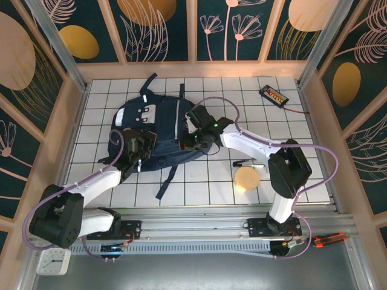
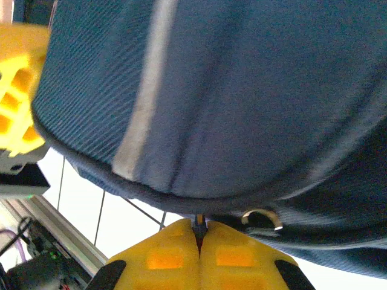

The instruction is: Pack the student bag

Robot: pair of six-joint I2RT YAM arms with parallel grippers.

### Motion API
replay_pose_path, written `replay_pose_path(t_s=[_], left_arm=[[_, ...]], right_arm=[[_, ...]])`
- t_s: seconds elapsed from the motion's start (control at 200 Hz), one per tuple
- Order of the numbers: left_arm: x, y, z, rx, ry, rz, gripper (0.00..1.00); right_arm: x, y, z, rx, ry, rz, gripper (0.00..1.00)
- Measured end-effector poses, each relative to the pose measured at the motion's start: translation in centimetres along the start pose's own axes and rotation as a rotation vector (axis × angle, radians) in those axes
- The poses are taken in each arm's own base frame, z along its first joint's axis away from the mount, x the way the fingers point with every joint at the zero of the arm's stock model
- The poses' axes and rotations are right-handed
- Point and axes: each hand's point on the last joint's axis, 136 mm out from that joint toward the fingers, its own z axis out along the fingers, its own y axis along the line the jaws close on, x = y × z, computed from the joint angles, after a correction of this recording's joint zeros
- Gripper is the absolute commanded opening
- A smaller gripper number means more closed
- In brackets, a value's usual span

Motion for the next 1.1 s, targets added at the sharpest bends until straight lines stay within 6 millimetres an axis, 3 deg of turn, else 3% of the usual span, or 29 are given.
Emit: replay_pose_path(t_s=[0.165, 0.395, 0.46, 0.53, 0.616, 0.721, 0.821, 0.976, 1.031, 1.101], left_arm=[[0.7, -0.2, 0.6, -0.002, 0.001, 0.005, 0.00], [1.4, -0.5, 1.4, 0.003, 0.002, 0.012, 0.00], [1.3, -0.5, 1.3, 0.004, 0.000, 0.016, 0.00], [1.4, -0.7, 1.0, 0.006, 0.007, 0.034, 0.00], [1.7, -1.0, 0.4, 0.019, 0.025, 0.059, 0.00], [1.9, 0.1, -0.5, 0.015, 0.051, 0.072, 0.00], [1.8, 1.1, -1.2, 0.009, 0.073, 0.071, 0.00], [1.9, 1.7, -1.3, 0.001, 0.123, 0.090, 0.00], [2.0, 1.8, -1.2, -0.008, 0.140, 0.104, 0.00], [2.0, 1.8, -1.1, -0.015, 0.159, 0.119, 0.00]], right_arm=[[1.4, 1.8, 0.8, 0.003, 0.019, -0.078, 0.00], [1.2, 1.6, 2.0, 0.015, 0.037, -0.070, 0.00], [1.2, 1.6, 2.3, 0.013, 0.044, -0.056, 0.19], [1.3, 2.1, 2.3, -0.014, 0.052, -0.051, 0.46], [1.5, 3.2, 1.8, -0.071, 0.063, -0.062, 0.66], [1.5, 4.0, -0.7, -0.150, 0.070, -0.046, 0.78], [-0.5, 3.3, -4.9, -0.208, 0.013, -0.006, 0.84], [-6.5, -0.9, -11.9, -0.226, -0.201, 0.077, 0.82], [-7.9, -2.7, -12.9, -0.218, -0.240, 0.107, 0.80], [-8.9, -4.7, -12.5, -0.206, -0.234, 0.140, 0.77]])
